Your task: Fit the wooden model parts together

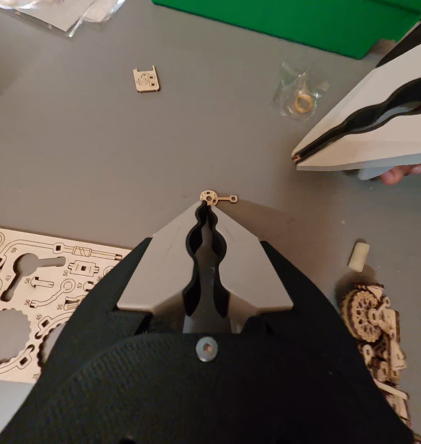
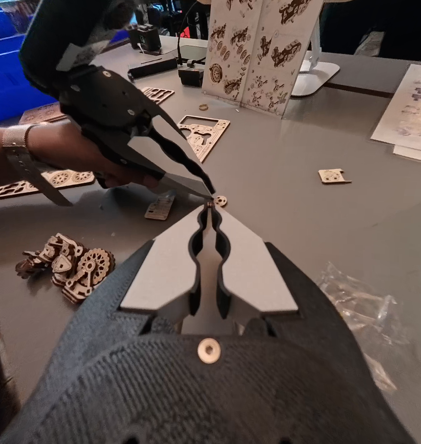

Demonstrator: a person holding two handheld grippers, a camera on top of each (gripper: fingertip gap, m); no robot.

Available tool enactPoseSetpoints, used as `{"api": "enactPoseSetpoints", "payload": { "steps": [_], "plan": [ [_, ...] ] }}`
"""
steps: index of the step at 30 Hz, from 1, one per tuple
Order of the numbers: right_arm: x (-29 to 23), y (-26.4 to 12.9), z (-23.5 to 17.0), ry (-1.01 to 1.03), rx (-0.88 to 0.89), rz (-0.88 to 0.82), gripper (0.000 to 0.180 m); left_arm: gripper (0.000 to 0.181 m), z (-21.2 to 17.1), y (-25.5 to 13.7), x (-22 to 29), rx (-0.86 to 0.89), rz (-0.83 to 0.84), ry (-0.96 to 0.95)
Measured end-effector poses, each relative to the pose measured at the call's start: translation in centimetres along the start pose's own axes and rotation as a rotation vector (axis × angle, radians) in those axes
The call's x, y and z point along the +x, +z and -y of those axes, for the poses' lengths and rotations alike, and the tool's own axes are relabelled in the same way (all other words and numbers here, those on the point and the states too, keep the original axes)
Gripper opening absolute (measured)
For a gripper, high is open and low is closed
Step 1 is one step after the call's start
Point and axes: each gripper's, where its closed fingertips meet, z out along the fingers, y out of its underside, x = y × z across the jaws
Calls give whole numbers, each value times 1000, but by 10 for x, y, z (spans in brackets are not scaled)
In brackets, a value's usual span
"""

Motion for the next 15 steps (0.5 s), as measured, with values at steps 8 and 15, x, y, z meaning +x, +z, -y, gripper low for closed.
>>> {"api": "enactPoseSetpoints", "payload": {
  "steps": [8,15],
  "plan": [
    [10,14,4,81,-19,21,0,0,9,-34,-12,103,-9,-153],
    [3,-1,25,52,22,48,1,16,-3,-21,6,43,-78,-145]
  ]
}}
